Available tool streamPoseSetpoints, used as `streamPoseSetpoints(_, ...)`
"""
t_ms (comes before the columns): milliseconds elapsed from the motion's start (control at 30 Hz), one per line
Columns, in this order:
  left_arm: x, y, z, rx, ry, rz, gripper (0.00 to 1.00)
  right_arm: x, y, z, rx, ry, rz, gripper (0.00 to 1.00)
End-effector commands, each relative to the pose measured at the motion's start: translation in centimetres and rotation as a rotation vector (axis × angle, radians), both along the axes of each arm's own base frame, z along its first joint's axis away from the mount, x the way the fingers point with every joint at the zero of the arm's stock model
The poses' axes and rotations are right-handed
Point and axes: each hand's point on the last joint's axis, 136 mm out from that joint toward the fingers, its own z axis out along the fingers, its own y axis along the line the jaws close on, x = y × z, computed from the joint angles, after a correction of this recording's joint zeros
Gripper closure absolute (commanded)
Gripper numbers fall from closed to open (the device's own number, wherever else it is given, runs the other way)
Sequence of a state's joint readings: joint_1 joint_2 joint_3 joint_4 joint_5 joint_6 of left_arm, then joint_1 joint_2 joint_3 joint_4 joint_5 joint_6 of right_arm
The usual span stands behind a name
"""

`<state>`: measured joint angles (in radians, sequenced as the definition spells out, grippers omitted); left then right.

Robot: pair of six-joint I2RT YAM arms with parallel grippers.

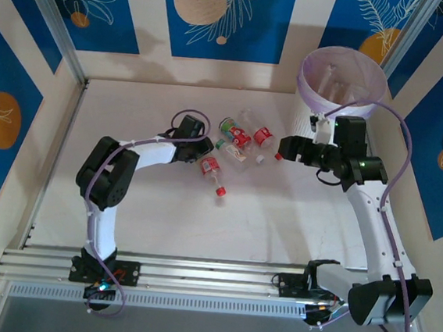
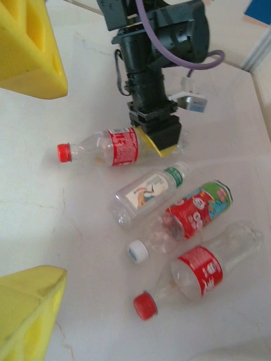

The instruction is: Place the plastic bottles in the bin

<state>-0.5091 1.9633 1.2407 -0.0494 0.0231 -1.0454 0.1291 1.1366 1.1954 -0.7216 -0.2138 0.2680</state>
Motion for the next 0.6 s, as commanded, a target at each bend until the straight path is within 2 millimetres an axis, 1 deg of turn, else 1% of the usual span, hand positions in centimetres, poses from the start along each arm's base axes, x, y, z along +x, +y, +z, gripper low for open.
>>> streamPoseSetpoints(0,-0.2,-1.2,3.7,-0.067,-0.07,-0.039,0.67,-0.8,2.4,-0.5,0.026,0.035,0.086,0.23)
streamPoseSetpoints(133,-0.8,-1.6,5.5,-0.121,-0.112,-0.064,0.77,-0.9,6.3,-1.3,0.038,0.064,0.202,0.23)
streamPoseSetpoints(200,-1.2,-1.5,6.2,-0.138,-0.126,-0.071,0.79,-0.9,8.1,-1.6,0.042,0.082,0.255,0.22)
streamPoseSetpoints(267,-1.7,-1.4,6.9,-0.155,-0.138,-0.079,0.86,-0.8,10.0,-2.3,0.044,0.105,0.305,0.22)
streamPoseSetpoints(300,-1.9,-1.5,7.2,-0.167,-0.146,-0.087,0.88,-0.7,10.7,-2.5,0.044,0.112,0.325,0.21)
streamPoseSetpoints(400,-2.6,-1.9,8.6,-0.221,-0.184,-0.122,0.99,-0.5,13.1,-3.8,0.053,0.147,0.383,0.2)
streamPoseSetpoints(467,-3.0,-2.1,9.3,-0.249,-0.199,-0.135,1.0,-0.3,14.5,-4.8,0.061,0.172,0.415,0.19)
streamPoseSetpoints(567,-3.3,-2.3,10.0,-0.27,-0.21,-0.15,1.0,-0.1,16.2,-6.0,0.076,0.2,0.447,0.19)
